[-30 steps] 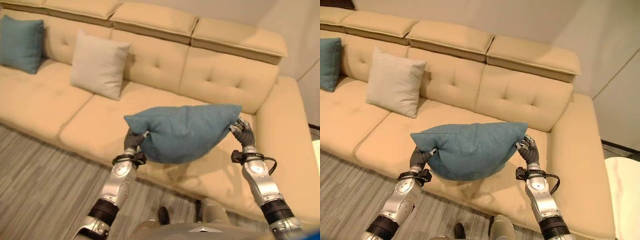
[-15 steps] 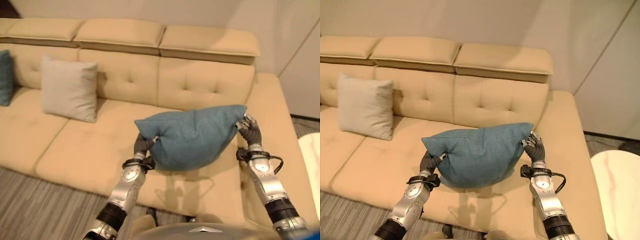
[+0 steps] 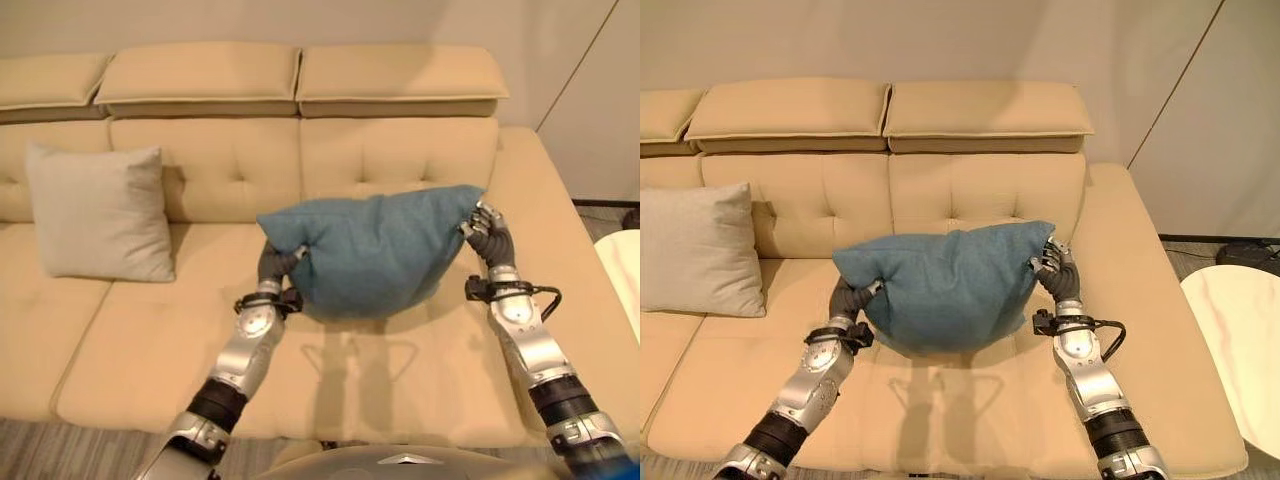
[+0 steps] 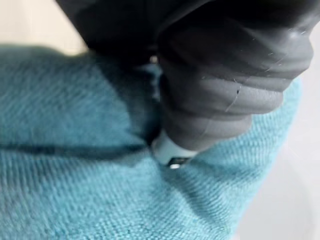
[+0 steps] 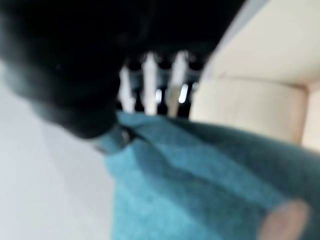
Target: Pick up all the scattered cushions and arrange them neatly on the sofa.
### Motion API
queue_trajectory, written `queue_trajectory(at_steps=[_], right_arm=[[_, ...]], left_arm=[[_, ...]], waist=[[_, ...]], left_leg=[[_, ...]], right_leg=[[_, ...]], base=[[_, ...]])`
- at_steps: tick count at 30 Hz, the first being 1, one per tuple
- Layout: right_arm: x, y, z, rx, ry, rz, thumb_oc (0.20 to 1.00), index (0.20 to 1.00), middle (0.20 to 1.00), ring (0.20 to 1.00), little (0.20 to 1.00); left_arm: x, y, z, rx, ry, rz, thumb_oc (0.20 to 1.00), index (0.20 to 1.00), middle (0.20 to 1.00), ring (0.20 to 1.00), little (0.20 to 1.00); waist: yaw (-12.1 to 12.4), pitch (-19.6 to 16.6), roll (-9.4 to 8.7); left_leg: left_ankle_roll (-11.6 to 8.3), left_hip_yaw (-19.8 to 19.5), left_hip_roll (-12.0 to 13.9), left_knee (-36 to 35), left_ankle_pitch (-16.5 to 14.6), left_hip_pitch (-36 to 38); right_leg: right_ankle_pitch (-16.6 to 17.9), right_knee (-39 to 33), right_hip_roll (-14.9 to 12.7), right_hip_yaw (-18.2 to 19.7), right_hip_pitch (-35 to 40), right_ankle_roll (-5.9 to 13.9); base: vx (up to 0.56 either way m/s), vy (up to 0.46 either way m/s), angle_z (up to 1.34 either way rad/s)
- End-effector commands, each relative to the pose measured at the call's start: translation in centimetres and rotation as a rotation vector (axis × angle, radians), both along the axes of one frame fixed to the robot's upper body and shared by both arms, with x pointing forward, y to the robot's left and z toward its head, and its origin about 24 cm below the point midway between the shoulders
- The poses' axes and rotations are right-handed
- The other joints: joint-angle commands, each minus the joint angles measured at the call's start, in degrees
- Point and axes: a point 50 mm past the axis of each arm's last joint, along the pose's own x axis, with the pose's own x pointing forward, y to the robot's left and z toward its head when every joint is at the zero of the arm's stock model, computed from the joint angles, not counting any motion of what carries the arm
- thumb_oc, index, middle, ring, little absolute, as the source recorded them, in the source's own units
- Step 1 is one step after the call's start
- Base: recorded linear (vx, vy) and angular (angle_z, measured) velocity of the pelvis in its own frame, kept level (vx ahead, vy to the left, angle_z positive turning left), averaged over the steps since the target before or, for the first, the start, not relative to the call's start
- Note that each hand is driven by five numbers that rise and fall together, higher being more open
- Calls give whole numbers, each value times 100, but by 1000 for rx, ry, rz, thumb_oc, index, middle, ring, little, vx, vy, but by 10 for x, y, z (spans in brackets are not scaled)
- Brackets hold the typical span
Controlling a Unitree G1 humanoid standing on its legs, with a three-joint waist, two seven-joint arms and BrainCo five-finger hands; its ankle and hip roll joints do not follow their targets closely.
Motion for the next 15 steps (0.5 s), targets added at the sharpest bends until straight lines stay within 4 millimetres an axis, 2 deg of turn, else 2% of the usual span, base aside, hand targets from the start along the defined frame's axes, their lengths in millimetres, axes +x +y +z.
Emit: queue_trajectory(at_steps=[1,2,4,9,10,15], right_arm=[[22,36,82,7,-361,126,200,200,200,200,200],[29,43,98,8,-405,134,200,200,200,200,200],[31,47,104,10,-423,138,200,200,200,200,200],[44,54,139,20,-512,132,200,200,200,200,200],[44,54,140,20,-514,132,200,200,200,200,200],[55,57,166,13,-564,119,200,200,200,200,200]], left_arm=[[32,-48,95,-14,-425,-147,200,200,200,200,200],[41,-47,112,30,-472,-123,200,200,200,200,200],[45,-47,119,32,-490,-109,200,200,200,200,200],[62,-42,155,75,-572,-53,200,200,200,200,200],[62,-42,156,75,-574,-53,200,200,200,200,200],[76,-38,188,123,-634,-14,200,200,200,200,200]], waist=[[35,-326,-144],[41,-261,-139],[42,-231,-133],[45,-71,-146],[42,-80,-145],[63,60,-205]], left_leg=[[-155,154,136,120,-567,175],[-146,185,133,89,-544,80],[-143,188,133,75,-525,22],[-152,132,148,30,-365,-481],[-152,130,148,30,-361,-501],[-188,5,127,30,-182,-1058]], right_leg=[[179,117,-36,-14,-129,465],[239,112,-46,9,-280,498],[263,114,-46,13,-359,507],[434,92,-18,-38,-896,560],[437,95,-18,-40,-916,560],[586,98,-15,-159,-1415,597]], base=[[-108,34,-20],[-129,27,-21],[-90,12,-27],[-99,-8,-5],[-85,-14,-7],[-77,-15,-3]])
